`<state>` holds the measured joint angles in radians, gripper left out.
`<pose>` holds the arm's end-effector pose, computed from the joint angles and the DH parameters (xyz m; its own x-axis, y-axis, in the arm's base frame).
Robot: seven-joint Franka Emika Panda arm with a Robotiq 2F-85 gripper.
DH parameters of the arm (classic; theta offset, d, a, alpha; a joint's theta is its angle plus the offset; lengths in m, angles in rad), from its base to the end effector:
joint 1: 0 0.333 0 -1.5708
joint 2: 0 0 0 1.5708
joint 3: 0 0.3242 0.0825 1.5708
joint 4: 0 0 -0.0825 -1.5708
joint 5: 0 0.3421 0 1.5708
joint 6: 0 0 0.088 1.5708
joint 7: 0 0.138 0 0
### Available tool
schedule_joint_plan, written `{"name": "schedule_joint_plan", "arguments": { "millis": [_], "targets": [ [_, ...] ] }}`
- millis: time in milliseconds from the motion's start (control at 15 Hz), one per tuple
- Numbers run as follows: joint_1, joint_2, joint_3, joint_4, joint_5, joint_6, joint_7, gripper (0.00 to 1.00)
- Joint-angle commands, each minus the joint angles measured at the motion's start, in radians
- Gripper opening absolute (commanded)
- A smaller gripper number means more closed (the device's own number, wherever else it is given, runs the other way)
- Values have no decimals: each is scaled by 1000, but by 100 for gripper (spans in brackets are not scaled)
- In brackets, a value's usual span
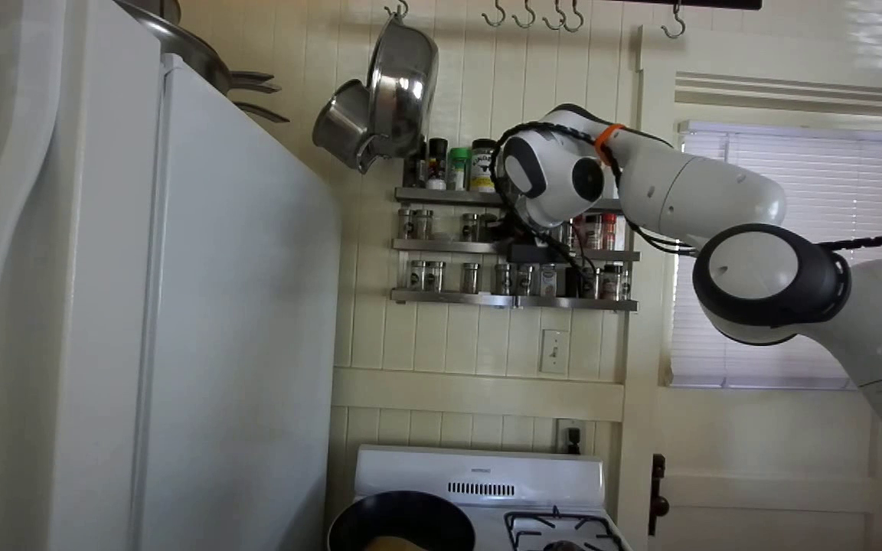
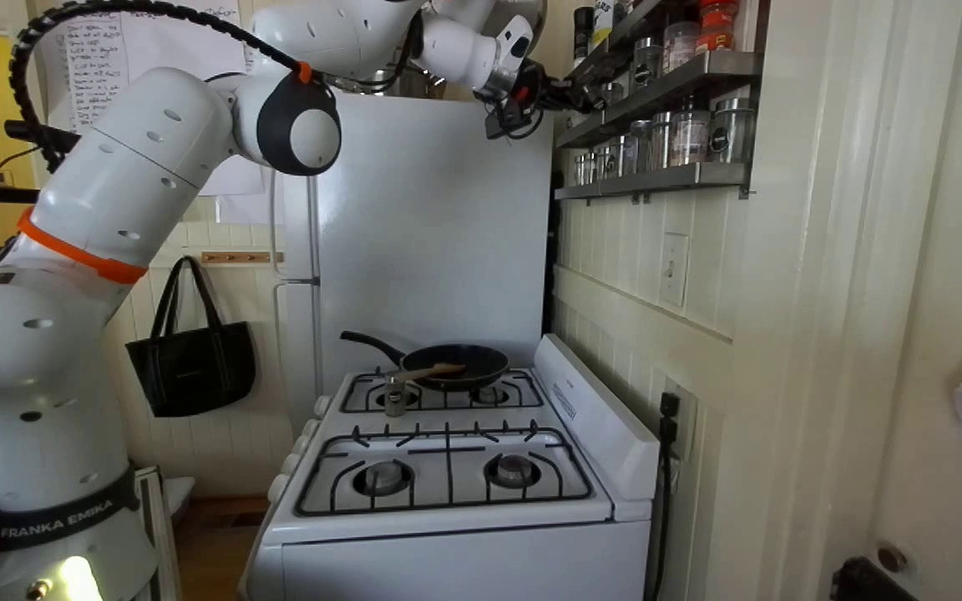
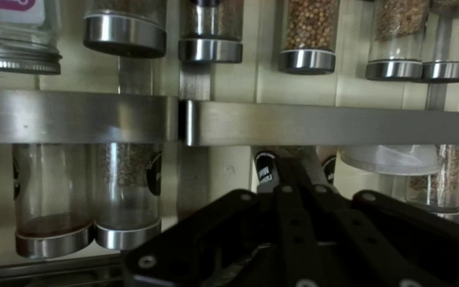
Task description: Put one of the glass containers on the stove on the middle shelf
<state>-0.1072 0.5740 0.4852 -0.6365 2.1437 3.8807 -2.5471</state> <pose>0.6276 -0.0385 0.6792 0.1903 0.0200 0.9815 -0.2535 -0.9649 0.0688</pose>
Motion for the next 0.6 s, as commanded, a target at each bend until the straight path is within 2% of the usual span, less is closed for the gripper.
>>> {"name": "schedule_joint_plan", "arguments": {
  "millis": [0, 533],
  "targets": [
    [23, 12, -17, 26, -30, -28, 34, 0],
    [18, 3, -2, 11, -16, -17, 21, 0]
  ]
}}
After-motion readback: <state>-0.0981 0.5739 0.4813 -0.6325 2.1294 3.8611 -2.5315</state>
